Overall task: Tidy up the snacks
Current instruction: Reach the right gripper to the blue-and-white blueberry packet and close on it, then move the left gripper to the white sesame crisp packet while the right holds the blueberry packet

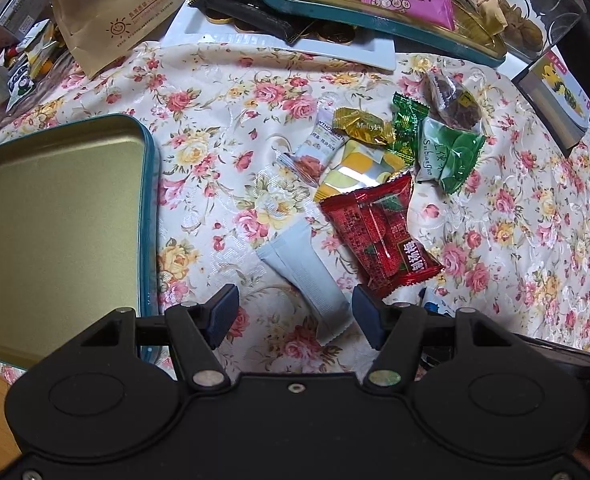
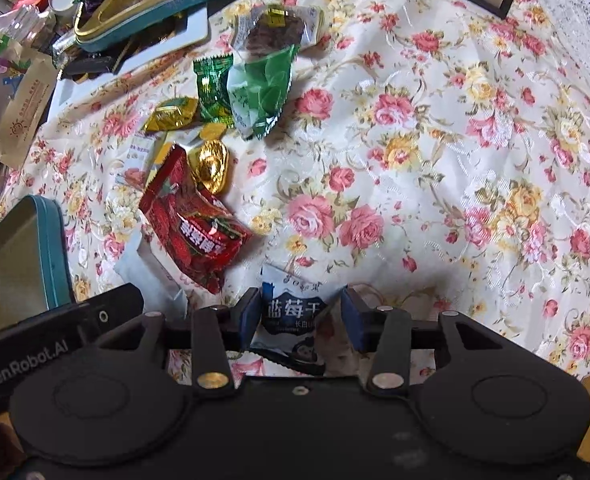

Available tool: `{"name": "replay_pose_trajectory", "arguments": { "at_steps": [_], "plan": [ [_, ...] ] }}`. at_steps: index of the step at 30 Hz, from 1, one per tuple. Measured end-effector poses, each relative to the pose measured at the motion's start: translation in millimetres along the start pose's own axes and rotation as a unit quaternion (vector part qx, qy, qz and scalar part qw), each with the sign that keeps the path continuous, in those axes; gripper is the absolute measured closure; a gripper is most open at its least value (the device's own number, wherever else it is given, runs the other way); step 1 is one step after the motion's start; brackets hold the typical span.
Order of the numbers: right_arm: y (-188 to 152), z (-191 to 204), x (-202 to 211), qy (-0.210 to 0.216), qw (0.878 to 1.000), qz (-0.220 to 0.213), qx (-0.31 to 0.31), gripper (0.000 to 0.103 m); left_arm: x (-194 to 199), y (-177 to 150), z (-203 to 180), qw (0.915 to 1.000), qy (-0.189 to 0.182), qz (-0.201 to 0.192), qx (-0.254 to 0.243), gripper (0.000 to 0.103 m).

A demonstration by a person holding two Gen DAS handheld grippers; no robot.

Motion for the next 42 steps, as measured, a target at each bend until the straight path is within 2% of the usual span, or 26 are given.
{"name": "replay_pose_trajectory", "arguments": {
  "at_steps": [3,5,8,14,17,18,22,25,28,31,33,38,40,42],
  "plan": [
    [-0.2,1.7,-1.6,-0.005,1.0,-0.005,0.004,0.056,-0.7,1.6,0.1,1.0,-0.001,-0.002,0.003,0.038],
    [0.5,2.6,0.0,-0.01,1.0,-0.012,0.011,0.064,-1.6,2.7,0.0,1.0,-0.001,-0.002,0.008,0.038],
    [4.6,5.4,6.7,-0.002,1.0,-0.021,0.012,0.07,-5.1,5.0,-1.1,0.9999,0.0,-0.003,0.014,0.038],
    [17.1,5.5,29.6,0.01,0.999,-0.049,0.002,0.071,-19.3,4.1,-4.7,0.9998,0.019,0.003,0.007,0.038],
    [18.9,8.9,36.1,0.025,0.998,-0.05,-0.003,0.071,-26.0,1.5,2.9,0.9988,0.05,0.002,0.0,0.035],
    [18.6,10.4,37.5,0.029,0.998,-0.05,-0.002,0.071,-26.9,1.6,6.1,0.9987,0.051,0.0,0.001,0.032],
    [14.9,16.3,42.3,0.038,0.998,-0.05,0.008,0.071,-24.3,-0.1,18.6,0.9987,0.049,0.003,0.012,0.032],
    [14.0,18.2,45.0,0.042,0.998,-0.053,0.009,0.071,-22.0,-3.7,31.2,0.9979,0.064,0.002,0.01,0.032],
    [14.7,17.9,47.3,0.042,0.997,-0.057,0.007,0.071,-24.1,-10.5,46.2,0.9953,0.097,0.009,0.001,0.038],
    [15.6,16.7,49.1,0.042,0.997,-0.059,0.003,0.071,-25.3,-18.3,51.6,0.9964,0.081,0.023,0.008,0.039],
    [16.6,15.9,50.9,0.042,0.997,-0.062,0.001,0.071,-19.5,-17.5,50.4,0.9972,0.071,0.014,0.016,0.039],
    [20.4,16.7,57.3,0.042,0.996,-0.075,-0.002,0.071,-3.9,2.3,20.3,0.9996,0.007,-0.016,0.023,0.038],
    [21.2,17.0,59.6,0.041,0.996,-0.08,0.001,0.071,-4.9,9.4,9.3,0.9995,0.01,-0.023,0.019,0.035],
    [22.0,16.6,61.4,0.041,0.996,-0.083,0.002,0.071,-11.7,14.0,3.9,0.999,0.03,-0.025,0.023,0.036]
  ]
}}
Point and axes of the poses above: each gripper's, at about its wrist camera, not at the fingertips, and x roughly against the way its jaws point, z to its left, y to its top, the point moved 10 cm from there along -x, roughly the way its jaws point, and after that the axes turned 2 degrees about y, right-handed, at the moved point
